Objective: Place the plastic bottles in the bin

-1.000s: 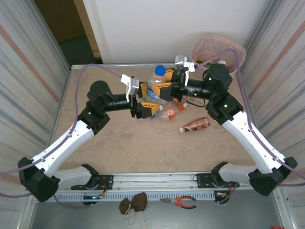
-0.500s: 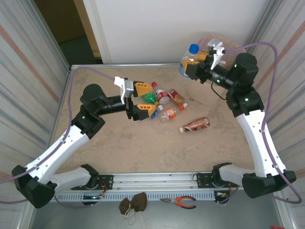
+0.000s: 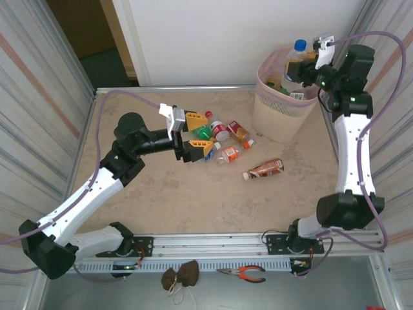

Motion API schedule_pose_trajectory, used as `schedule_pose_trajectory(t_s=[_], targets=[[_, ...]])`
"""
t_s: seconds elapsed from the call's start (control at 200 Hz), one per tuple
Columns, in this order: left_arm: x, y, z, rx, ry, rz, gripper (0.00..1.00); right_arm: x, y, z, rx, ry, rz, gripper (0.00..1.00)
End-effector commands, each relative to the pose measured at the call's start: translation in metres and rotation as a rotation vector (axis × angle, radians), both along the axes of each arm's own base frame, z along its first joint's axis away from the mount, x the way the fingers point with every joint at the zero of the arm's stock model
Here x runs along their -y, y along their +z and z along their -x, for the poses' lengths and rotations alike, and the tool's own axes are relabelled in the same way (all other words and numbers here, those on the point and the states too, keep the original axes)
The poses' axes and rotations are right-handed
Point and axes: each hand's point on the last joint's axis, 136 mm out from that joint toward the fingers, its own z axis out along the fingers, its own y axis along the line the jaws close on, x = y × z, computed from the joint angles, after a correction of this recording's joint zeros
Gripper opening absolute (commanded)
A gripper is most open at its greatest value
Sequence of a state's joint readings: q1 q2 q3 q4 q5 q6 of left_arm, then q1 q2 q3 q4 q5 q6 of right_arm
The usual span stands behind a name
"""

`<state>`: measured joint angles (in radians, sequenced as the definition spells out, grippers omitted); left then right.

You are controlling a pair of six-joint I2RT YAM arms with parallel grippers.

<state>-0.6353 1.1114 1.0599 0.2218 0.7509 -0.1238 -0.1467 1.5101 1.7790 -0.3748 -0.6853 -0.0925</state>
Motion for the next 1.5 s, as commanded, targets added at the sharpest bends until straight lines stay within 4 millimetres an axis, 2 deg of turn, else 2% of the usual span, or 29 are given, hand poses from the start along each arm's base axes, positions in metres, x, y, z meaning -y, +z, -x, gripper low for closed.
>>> schedule_pose_trajectory(t_s=[0.0,0.02,0.215,0.506,0.591,0.726,0.862,1.142,1.252,1.343,1.428,1.493], targets=[[0.002,-0.005,-0.005,0.009,0.023,-0.025,0.82,0.005,-0.002,-0.009,-0.007,0.068,0.014,0.43],[0.002,-0.007,-0.006,0.006,0.026,-0.029,0.82,0.007,0.006,-0.01,0.01,0.074,0.019,0.43],[0.007,-0.016,-0.012,-0.022,0.023,-0.061,0.82,0.015,-0.016,-0.04,-0.083,0.136,0.038,0.43],[0.011,-0.029,-0.021,-0.06,0.019,-0.089,0.82,0.019,-0.072,-0.069,-0.26,0.191,0.032,0.42],[0.011,-0.032,-0.024,-0.072,0.023,-0.096,0.82,0.021,-0.093,-0.077,-0.312,0.194,0.031,0.42],[0.012,-0.037,-0.028,-0.09,0.025,-0.101,0.82,0.024,-0.126,-0.081,-0.411,0.194,0.051,0.41],[0.014,-0.042,-0.031,-0.104,0.022,-0.106,0.82,0.025,-0.15,-0.081,-0.48,0.191,0.08,0.41],[0.015,-0.055,-0.042,-0.145,0.02,-0.117,0.81,0.027,-0.21,-0.072,-0.642,0.181,0.294,0.45],[0.016,-0.056,-0.043,-0.152,0.013,-0.122,0.8,0.026,-0.224,-0.075,-0.658,0.186,0.338,0.46],[0.015,-0.059,-0.045,-0.158,0.02,-0.128,0.8,0.023,-0.232,-0.077,-0.673,0.192,0.344,0.52],[0.014,-0.06,-0.044,-0.16,0.024,-0.129,0.8,0.021,-0.235,-0.078,-0.678,0.188,0.358,0.6],[0.014,-0.06,-0.044,-0.161,0.022,-0.129,0.8,0.019,-0.229,-0.078,-0.664,0.188,0.348,0.65]])
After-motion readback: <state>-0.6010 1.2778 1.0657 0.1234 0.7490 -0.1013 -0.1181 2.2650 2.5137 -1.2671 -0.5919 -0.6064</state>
